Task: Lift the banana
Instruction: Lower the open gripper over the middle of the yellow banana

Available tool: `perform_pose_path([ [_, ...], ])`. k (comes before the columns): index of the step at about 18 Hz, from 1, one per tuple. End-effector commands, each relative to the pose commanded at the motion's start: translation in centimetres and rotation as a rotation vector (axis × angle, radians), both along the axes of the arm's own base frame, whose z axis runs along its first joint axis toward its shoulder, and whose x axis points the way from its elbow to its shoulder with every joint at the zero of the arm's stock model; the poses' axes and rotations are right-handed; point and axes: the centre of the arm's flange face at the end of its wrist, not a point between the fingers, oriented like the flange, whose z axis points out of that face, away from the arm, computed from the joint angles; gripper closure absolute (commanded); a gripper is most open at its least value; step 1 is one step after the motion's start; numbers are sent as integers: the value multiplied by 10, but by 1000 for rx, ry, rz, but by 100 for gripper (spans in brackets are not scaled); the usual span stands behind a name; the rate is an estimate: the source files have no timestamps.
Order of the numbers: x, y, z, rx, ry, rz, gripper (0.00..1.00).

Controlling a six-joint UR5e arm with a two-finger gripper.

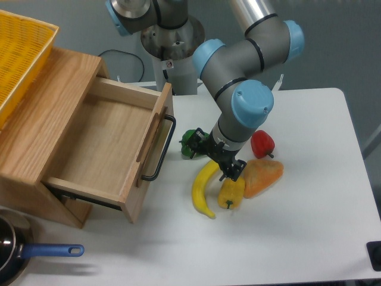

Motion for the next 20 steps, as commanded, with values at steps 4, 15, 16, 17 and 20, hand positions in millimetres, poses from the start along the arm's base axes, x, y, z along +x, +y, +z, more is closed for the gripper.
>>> perform_pose_path([
  [4, -5, 2, -8, 3, 6, 0, 0],
  [15, -11, 9, -43, -9, -13, -42, 0],
  [16, -9, 9, -48, -13, -20, -45, 0],
  [17, -9, 9, -52, -18, -28, -47, 0],
  [20, -4, 11, -58, -25, -38, -53, 0],
])
